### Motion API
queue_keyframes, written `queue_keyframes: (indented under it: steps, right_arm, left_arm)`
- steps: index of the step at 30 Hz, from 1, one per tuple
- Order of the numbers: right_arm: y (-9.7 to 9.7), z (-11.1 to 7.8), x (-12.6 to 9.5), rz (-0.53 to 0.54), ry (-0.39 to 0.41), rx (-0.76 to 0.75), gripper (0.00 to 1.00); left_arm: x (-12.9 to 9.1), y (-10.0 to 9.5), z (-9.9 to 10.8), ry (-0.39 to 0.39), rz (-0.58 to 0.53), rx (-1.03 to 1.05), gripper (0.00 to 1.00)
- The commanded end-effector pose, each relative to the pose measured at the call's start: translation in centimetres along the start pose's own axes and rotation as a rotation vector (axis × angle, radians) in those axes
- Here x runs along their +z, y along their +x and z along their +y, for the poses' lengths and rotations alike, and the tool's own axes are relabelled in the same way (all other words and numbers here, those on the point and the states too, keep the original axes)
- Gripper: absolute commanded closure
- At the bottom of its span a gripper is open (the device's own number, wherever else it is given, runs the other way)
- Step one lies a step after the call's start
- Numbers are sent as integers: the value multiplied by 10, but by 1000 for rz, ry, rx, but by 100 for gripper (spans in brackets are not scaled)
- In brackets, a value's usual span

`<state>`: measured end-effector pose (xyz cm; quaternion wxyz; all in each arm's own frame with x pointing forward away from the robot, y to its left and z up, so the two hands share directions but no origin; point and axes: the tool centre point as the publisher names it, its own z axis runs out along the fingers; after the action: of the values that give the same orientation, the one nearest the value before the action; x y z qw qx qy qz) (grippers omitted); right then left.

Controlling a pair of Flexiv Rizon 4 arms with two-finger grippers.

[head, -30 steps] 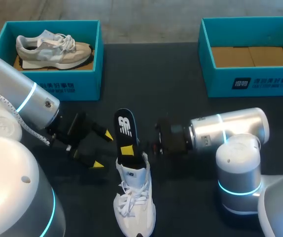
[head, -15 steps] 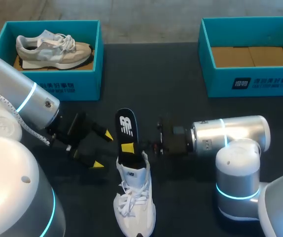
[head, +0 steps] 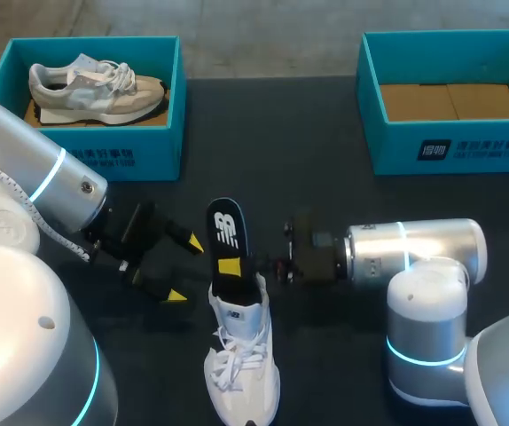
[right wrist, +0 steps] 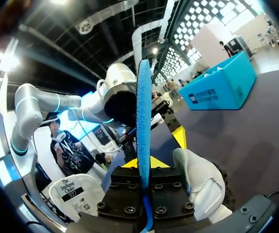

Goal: Take the shoe out of the shoebox, open the shoe tongue, remove and reinsert the insole, then place the shoe into the shoebox

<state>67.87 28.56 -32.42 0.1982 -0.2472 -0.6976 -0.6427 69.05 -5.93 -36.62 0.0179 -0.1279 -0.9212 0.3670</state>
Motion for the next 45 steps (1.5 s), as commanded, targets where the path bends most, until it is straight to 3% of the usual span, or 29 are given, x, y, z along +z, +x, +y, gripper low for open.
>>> queue_keyframes:
  steps: [1, 28, 42, 44, 45]
  right_arm:
    - [-1, -1, 4, 4, 24, 12, 100]
    - [6, -42, 1, 3, 73, 96, 100]
    - [12, -41, -1, -4, 63, 90, 100]
    - [12, -39, -1, -4, 62, 87, 79]
    - [12, -38, -1, -3, 61, 84, 77]
  left_arm:
    - [0, 1, -1, -3, -1, 0, 0]
    - [0, 1, -1, -3, -1, 0, 0]
    - [0, 1, -1, -3, -1, 0, 0]
    - [0, 1, -1, -3, -1, 0, 0]
    - [0, 1, -1, -3, -1, 0, 0]
